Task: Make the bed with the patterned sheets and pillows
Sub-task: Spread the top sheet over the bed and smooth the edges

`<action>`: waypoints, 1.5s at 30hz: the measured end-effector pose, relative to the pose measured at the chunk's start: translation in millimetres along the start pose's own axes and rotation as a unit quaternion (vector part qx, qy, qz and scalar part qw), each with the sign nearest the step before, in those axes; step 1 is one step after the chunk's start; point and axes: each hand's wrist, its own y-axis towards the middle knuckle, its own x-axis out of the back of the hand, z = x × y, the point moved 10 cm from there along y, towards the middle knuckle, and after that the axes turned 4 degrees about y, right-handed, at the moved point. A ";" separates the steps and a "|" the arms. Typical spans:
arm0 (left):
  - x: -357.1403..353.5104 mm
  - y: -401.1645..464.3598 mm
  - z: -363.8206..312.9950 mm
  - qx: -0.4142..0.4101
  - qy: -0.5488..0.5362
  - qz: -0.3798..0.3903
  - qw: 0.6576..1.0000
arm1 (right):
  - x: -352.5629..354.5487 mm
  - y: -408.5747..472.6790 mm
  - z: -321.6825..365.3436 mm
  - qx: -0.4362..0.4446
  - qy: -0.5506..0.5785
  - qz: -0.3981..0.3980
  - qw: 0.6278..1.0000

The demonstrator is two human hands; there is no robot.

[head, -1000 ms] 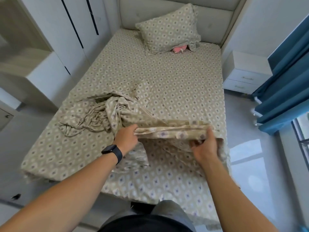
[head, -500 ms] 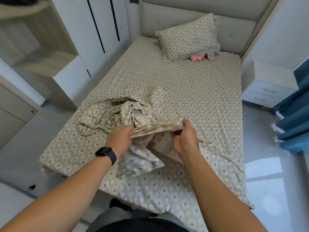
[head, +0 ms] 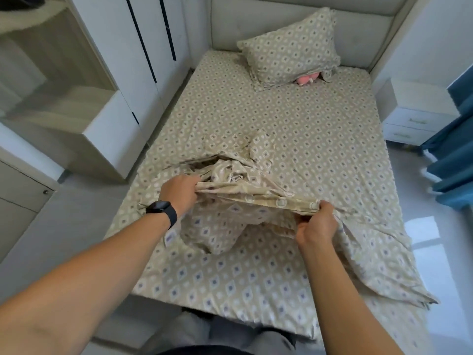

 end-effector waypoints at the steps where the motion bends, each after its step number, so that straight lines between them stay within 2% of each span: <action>1: 10.4 5.5 12.4 -0.005 0.011 -0.009 1.000 | 6.4 -6.4 -19.6 -0.008 -0.012 -0.017 1.000; 3: 36.9 14.4 36.6 -0.010 0.014 -0.033 0.999 | 19.9 -26.1 -61.6 -0.027 -0.060 -0.043 0.997; 8: 122.9 42.9 90.2 0.013 -0.007 -0.140 0.990 | 18.1 -69.8 -184.3 -0.203 -0.148 0.004 0.968; 11: 144.2 36.0 126.2 0.037 0.004 -0.185 0.982 | -2.5 -70.9 -214.7 -0.230 -0.156 0.023 0.960; 15: 155.3 11.4 180.7 0.067 0.006 -0.188 0.980 | -37.3 -66.7 -209.5 -0.165 -0.186 -0.021 0.968; 17: 173.6 3.0 211.7 0.099 -0.002 -0.218 0.971 | -64.8 -79.3 -187.4 -0.077 -0.220 -0.026 0.972; 20: 210.0 -5.5 274.2 0.164 -0.044 -0.305 0.937 | -116.8 -114.4 -170.2 0.044 -0.242 0.042 0.968; 22: 218.1 -6.7 311.9 0.182 -0.058 -0.335 0.923 | -136.7 -134.9 -178.2 0.081 -0.250 0.068 0.962; 24: 200.3 -2.8 336.9 0.177 -0.063 -0.302 0.935 | -140.7 -136.3 -208.7 0.066 -0.256 0.048 0.963; 27: 147.8 0.2 362.1 0.144 -0.115 -0.227 0.956 | -130.7 -128.4 -273.1 -0.022 -0.255 -0.010 0.967; 31: 63.8 -0.3 428.0 0.125 -0.141 -0.077 0.979 | -106.3 -139.7 -365.0 -0.119 -0.202 -0.087 0.968; 33: 38.9 -9.6 449.8 0.096 -0.132 -0.002 0.987 | -99.1 -153.3 -391.3 -0.129 -0.181 -0.116 0.968; 35: 35.4 -14.2 468.1 0.084 -0.113 0.042 0.989 | -97.0 -166.1 -405.2 -0.118 -0.155 -0.142 0.971; 37: 41.8 -8.4 481.3 0.072 -0.113 0.051 0.990 | -101.5 -178.0 -406.8 -0.095 -0.146 -0.148 0.974; 39: 60.0 11.2 471.2 0.013 -0.094 0.032 0.995 | -106.0 -184.0 -398.9 -0.054 -0.129 -0.161 0.977; 42: 84.0 38.4 479.1 0.005 -0.086 0.010 0.996 | -111.4 -185.1 -415.1 -0.050 -0.138 -0.164 0.975; 44: 63.8 64.7 510.1 0.017 -0.055 0.030 0.998 | -112.9 -183.9 -433.7 -0.059 -0.166 -0.166 0.970; 45: 29.5 86.6 549.9 0.034 -0.055 0.028 0.997 | -117.8 -185.0 -441.2 -0.062 -0.176 -0.146 0.971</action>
